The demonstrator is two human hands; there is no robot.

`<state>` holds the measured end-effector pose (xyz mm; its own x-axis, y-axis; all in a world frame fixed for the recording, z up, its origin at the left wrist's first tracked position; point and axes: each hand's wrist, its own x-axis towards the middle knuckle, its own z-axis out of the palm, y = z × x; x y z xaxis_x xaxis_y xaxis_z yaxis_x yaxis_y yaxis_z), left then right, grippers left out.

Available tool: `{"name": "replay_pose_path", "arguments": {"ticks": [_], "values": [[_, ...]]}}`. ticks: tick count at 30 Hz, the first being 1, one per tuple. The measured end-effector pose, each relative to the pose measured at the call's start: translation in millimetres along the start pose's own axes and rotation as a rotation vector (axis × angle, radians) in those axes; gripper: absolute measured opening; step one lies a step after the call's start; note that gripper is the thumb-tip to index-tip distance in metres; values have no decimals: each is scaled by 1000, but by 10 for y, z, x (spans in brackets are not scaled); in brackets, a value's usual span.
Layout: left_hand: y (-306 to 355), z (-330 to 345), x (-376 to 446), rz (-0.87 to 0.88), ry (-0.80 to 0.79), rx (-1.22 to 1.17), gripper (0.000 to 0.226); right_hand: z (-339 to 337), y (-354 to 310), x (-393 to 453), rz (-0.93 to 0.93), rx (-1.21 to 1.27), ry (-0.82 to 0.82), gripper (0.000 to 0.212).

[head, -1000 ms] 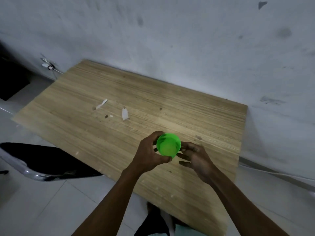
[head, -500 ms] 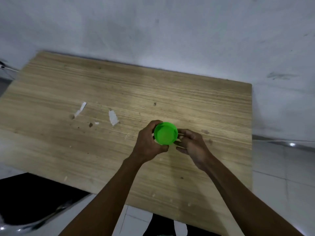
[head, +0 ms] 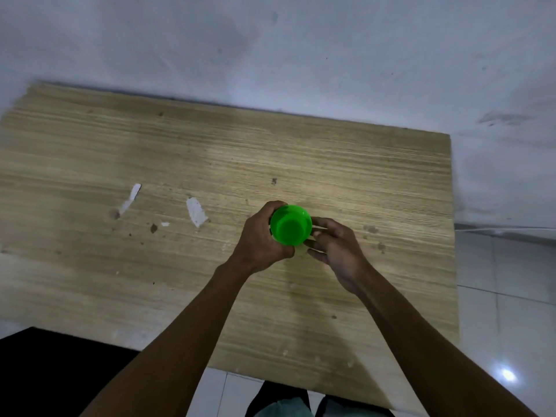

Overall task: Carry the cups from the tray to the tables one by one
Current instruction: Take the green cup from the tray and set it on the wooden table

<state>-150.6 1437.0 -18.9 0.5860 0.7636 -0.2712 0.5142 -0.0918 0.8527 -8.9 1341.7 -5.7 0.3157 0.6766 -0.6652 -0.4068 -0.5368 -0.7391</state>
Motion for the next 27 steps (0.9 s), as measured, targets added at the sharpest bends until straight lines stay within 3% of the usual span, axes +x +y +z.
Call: {"name": "replay_pose_path", "arguments": {"ticks": [16, 27], "values": [[-18, -41, 13, 20, -77, 42, 92, 0, 50, -61, 14, 68, -12, 34], [-52, -111, -161, -61, -142, 34, 126, -49, 146, -256, -27, -22, 83, 43]]}}
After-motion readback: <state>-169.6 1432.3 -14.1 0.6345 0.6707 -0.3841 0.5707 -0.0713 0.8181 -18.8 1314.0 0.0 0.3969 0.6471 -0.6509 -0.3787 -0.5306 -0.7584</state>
